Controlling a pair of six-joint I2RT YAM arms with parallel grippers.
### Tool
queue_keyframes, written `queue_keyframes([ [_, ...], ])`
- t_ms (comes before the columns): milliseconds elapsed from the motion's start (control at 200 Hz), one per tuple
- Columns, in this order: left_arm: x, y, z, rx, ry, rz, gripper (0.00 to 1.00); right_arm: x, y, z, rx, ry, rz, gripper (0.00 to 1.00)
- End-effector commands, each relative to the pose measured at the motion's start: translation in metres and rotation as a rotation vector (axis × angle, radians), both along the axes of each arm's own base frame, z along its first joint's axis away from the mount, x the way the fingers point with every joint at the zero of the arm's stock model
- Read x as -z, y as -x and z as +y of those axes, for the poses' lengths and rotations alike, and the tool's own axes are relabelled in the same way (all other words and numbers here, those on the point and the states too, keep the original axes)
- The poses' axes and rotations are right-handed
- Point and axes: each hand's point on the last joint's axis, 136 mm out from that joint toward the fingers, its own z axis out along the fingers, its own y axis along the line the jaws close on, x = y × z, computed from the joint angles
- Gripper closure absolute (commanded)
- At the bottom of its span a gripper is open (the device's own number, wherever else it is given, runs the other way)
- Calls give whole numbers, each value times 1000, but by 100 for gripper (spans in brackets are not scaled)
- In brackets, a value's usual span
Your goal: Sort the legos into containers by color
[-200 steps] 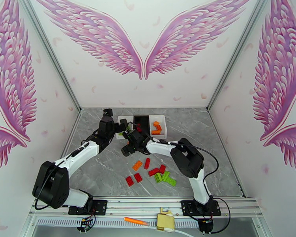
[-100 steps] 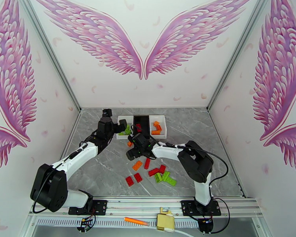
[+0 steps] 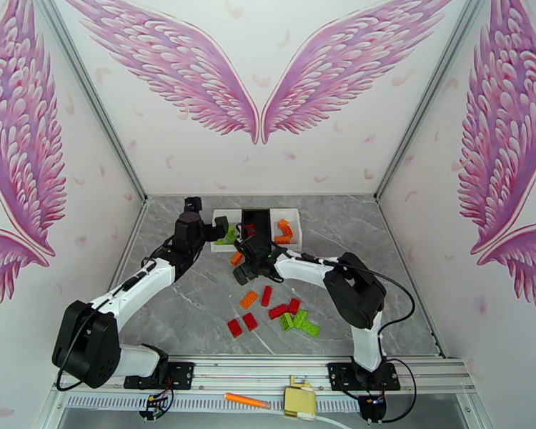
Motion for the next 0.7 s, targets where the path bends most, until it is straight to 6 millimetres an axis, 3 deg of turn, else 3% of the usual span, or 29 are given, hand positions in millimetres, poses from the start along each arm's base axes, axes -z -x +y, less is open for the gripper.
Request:
queue_keyframes([
  [0,4,8,7,0,-22,9,1,16,6,-4,-145,90,57,1],
  [215,2,9,12,-2,-36,3,1,15,9,-4,-286,131,107,1],
  [440,8,9,13,-1,-24,9,1,28,13,-8,-331,169,181,0],
  [695,13,9,16,-4,-44,13,1,34,12,-6,-314,164,217,17],
])
